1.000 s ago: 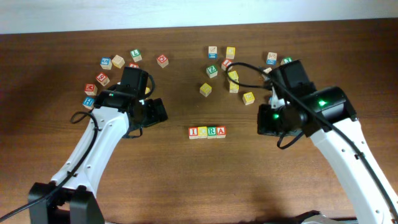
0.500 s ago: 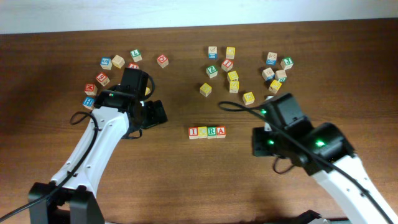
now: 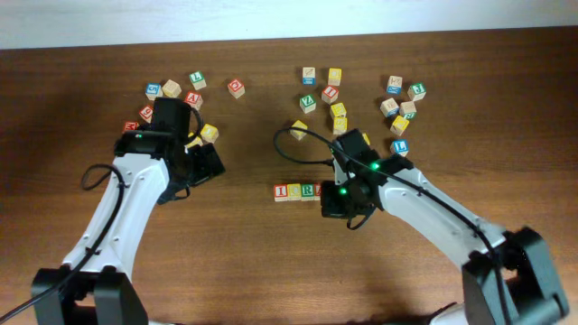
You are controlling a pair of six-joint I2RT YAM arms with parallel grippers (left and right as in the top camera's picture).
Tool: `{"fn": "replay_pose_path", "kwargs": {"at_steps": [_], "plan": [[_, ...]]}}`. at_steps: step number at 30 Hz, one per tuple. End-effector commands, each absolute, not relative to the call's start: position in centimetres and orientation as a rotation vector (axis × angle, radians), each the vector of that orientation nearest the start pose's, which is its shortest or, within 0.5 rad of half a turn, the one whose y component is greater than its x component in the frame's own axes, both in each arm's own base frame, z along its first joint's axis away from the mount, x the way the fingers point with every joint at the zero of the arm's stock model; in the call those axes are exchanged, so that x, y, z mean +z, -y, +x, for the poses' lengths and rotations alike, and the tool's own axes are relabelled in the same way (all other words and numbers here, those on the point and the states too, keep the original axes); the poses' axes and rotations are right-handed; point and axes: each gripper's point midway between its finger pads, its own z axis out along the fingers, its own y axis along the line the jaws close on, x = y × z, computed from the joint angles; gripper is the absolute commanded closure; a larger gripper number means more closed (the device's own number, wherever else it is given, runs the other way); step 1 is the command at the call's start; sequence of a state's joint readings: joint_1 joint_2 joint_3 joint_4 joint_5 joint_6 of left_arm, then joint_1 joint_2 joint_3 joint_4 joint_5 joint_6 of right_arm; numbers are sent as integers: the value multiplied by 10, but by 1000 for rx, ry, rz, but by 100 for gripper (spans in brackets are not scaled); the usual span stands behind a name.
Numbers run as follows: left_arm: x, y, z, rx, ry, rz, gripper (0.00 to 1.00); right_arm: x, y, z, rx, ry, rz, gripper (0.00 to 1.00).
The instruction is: Spell out ICRA
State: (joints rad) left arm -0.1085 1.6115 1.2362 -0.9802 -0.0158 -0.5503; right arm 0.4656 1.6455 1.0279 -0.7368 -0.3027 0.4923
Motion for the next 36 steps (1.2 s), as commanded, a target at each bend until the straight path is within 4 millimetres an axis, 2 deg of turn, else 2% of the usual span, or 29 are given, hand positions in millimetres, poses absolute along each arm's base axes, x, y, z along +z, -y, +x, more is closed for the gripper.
{"fn": "replay_pose_path", "kwargs": {"at_steps": [1, 7, 11, 14, 19, 28, 36], "plan": [[113, 20, 334, -78, -2815, -719, 1, 32, -196, 261, 574, -3099, -12, 96], [111, 0, 328, -57, -2819, -807, 1, 30, -202, 268, 592, -3066, -29, 96], [110, -9, 325, -49, -2816, -849, 1, 30, -225, 268, 617, -3022, -103, 96], [110, -10, 324, -45, -2821, -854, 1, 17, -217, 274, 448, -3013, -8, 96], [110, -13, 323, -43, -2821, -868, 1, 2, -216, 272, 423, -3049, -3, 96], [110, -13, 323, -43, -2819, -871, 1, 4, -224, 283, 465, -2999, -12, 96], [110, -13, 323, -42, -2820, -870, 1, 4, -225, 281, 481, -3007, 1, 96]]}}
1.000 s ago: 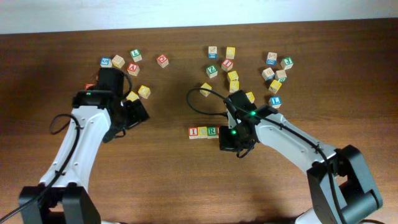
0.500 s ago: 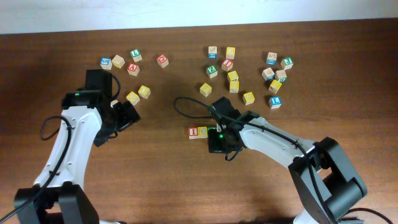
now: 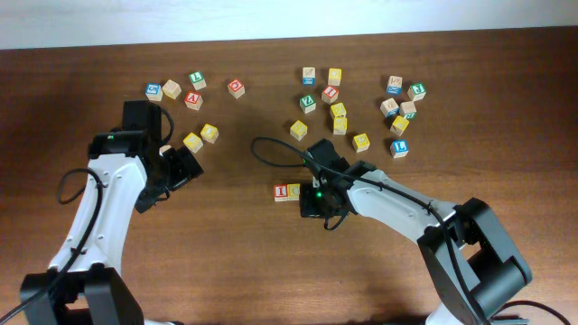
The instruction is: Spell out ICRA
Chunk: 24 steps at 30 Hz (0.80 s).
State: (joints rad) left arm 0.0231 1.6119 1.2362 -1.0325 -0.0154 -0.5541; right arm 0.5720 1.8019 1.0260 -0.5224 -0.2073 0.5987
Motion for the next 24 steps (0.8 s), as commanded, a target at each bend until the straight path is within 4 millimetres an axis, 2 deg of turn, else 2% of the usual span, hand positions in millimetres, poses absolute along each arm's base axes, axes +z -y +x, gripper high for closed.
{"fn": "replay_pose_path", "kwargs": {"at_steps": [1, 10, 21, 24], "plan": [[110, -13, 323, -42, -2820, -870, 1, 5, -227, 280, 496, -3011, -1, 96], [109, -13, 322, -42, -2821, -870, 1, 4, -224, 273, 487, -3042, 2, 96], [109, -13, 322, -43, -2821, -870, 1, 7, -231, 287, 521, -2977, -7, 96], [109, -13, 322, -43, -2821, -870, 1, 6, -228, 289, 486, -2968, -2, 96]]}}
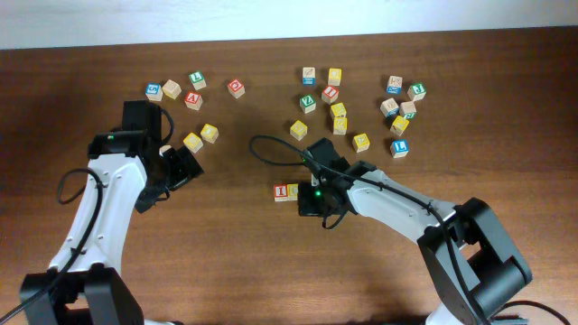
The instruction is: Spell out ICRA
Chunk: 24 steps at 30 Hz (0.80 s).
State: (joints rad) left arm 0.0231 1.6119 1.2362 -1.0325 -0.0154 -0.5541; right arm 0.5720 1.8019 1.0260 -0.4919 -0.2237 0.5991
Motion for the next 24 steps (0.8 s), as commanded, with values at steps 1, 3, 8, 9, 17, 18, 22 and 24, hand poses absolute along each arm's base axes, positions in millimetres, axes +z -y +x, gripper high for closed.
{"fn": "replay_pose_path", "kwargs": {"at_steps": [1, 3, 8, 9, 17, 18, 22, 24], "plan": [[109, -13, 322, -42, -2821, -870, 1, 6, -228, 290, 484, -2968, -1, 96], [109, -13, 322, -42, -2820, -870, 1, 6, -228, 290, 483, -2967, -1, 96], [109, -13, 322, -42, -2820, -870, 1, 8, -230, 293, 497, -2950, -3, 96], [109, -13, 322, -42, -2820, -870, 1, 8, -230, 293, 498, -2950, -4, 96], [109, -13, 323, -42, -2820, -871, 1, 8, -232, 291, 521, -2957, -8, 96], [109, -13, 323, -42, -2820, -871, 1, 8, -233, 290, 530, -2960, -10, 96], [109, -13, 323, -43, -2819, -870, 1, 8, -234, 288, 542, -2968, -11, 96], [109, -13, 323, -43, -2819, -870, 1, 8, -234, 288, 541, -2970, -11, 96]]}}
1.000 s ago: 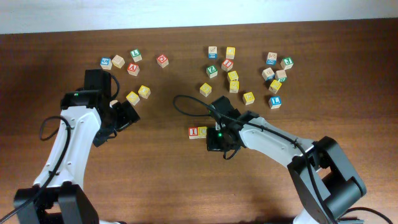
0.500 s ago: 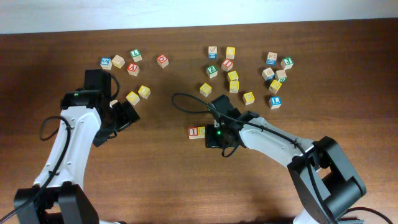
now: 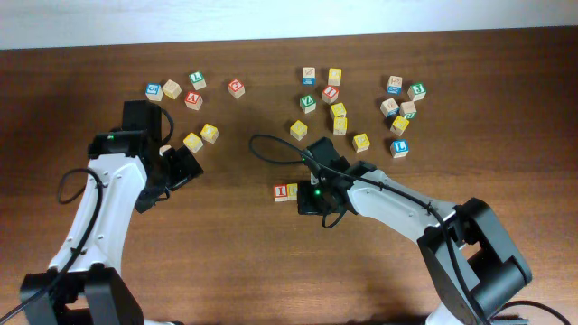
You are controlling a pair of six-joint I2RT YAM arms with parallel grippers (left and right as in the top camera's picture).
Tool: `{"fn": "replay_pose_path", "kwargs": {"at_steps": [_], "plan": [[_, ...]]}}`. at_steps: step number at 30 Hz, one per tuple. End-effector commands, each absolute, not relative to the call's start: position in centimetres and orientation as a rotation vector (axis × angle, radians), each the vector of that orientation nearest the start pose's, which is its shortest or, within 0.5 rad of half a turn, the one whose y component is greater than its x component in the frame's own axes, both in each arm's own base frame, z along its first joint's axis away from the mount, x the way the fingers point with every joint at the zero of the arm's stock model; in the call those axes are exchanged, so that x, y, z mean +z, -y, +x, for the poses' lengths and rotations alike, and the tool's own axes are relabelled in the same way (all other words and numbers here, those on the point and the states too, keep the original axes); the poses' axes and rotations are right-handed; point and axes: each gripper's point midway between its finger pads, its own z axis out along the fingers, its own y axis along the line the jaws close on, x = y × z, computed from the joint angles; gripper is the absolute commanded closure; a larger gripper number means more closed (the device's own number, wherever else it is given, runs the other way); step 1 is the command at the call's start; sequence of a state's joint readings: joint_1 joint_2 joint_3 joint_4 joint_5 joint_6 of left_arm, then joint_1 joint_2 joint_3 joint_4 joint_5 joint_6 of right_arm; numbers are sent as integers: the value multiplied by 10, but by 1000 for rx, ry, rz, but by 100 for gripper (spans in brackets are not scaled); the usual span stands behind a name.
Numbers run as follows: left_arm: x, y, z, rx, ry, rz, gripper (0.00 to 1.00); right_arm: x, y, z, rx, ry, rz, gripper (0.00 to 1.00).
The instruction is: Spell out ICRA
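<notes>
A short row of letter blocks lies at the table's middle: the red-edged I block (image 3: 281,191) shows fully, and only a sliver of the yellow-green C block (image 3: 293,191) shows beside it. My right gripper (image 3: 310,196) sits directly over the rest of the row, hiding the R block and its own fingers. A red A block (image 3: 192,99) lies in the far left cluster. My left gripper (image 3: 183,168) hovers at the left, just below two yellow blocks (image 3: 192,142); its fingers cannot be made out.
Loose blocks are scattered at the back: a left cluster around a blue block (image 3: 153,90), a lone red one (image 3: 236,88), and a larger right group around a yellow block (image 3: 339,110). A black cable (image 3: 262,144) loops beside the right arm.
At first the I, C and R blocks lay in a visible row with my right gripper just to their right, and my left gripper sat over the yellow blocks. Later the right gripper stood over the row's right end and the left gripper further left; both have stayed there.
</notes>
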State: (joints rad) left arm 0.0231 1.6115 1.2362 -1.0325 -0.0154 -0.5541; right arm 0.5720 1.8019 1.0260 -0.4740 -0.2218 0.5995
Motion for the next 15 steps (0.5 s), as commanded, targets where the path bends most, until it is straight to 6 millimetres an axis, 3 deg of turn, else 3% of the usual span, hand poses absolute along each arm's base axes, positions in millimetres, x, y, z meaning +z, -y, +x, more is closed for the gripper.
{"fn": "replay_pose_path", "kwargs": {"at_steps": [1, 5, 15], "plan": [[109, -13, 323, -43, -2819, -870, 1, 8, -234, 287, 542, -2975, -11, 96], [109, -13, 323, -43, -2820, -869, 1, 15, -244, 282, 633, -2988, -27, 96], [109, -11, 322, -44, -2825, -859, 1, 52, -237, 273, 615, -3016, -18, 96]]}}
